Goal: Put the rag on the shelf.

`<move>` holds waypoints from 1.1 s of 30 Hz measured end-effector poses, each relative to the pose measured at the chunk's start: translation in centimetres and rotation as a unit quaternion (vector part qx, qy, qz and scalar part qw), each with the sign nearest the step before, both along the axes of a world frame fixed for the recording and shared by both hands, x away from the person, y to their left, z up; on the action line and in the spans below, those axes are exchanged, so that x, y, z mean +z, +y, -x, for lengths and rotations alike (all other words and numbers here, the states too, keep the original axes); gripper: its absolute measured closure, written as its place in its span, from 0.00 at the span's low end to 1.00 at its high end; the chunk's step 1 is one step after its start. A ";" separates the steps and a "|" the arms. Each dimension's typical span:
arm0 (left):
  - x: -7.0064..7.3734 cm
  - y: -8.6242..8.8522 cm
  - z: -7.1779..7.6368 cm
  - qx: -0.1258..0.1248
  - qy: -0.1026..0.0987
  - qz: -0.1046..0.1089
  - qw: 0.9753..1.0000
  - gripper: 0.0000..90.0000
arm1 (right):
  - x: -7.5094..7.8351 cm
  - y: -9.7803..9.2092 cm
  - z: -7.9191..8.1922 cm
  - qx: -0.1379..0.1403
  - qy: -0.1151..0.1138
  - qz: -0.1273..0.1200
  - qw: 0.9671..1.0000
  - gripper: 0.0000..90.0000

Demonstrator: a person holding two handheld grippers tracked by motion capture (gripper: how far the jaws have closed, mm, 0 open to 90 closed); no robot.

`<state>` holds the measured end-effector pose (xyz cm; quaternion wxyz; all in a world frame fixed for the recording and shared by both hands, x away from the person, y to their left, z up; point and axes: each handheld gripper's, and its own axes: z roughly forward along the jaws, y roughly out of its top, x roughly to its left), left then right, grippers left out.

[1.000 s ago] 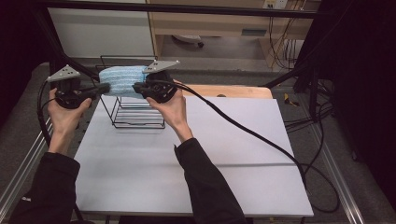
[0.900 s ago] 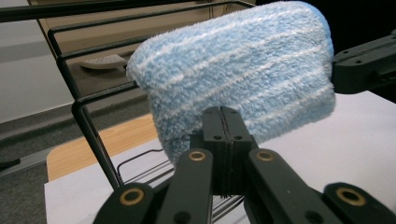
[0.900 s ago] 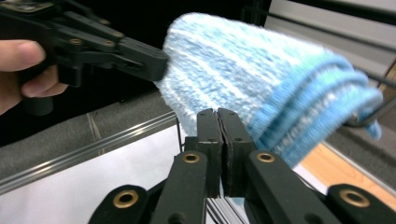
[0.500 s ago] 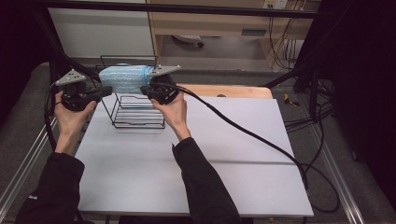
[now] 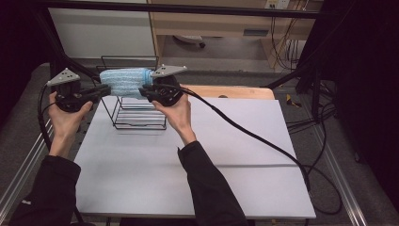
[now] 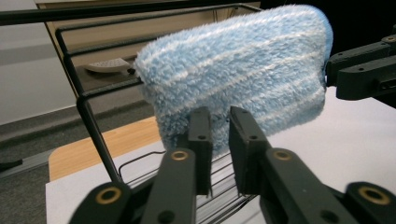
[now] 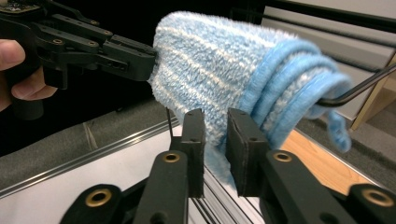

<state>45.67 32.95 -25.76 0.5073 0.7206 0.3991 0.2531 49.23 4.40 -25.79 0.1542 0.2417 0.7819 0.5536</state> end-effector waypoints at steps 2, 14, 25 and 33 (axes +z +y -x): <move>0.3 0.0 0.2 -0.001 -0.001 0.002 1.000 0.79 | 0.3 -0.3 0.2 0.000 -0.004 0.001 1.000 0.82; 1.8 0.1 1.1 0.010 -0.009 -0.001 1.000 0.59 | 2.1 -1.4 1.0 0.003 -0.008 -0.012 1.000 0.66; 2.2 0.6 2.4 0.014 -0.008 -0.022 1.000 0.44 | 3.5 -3.0 2.1 -0.004 -0.004 0.005 1.000 0.44; 1.3 0.6 3.8 0.005 0.006 -0.032 0.999 0.32 | 3.5 -5.2 2.8 -0.019 0.008 0.012 1.000 0.25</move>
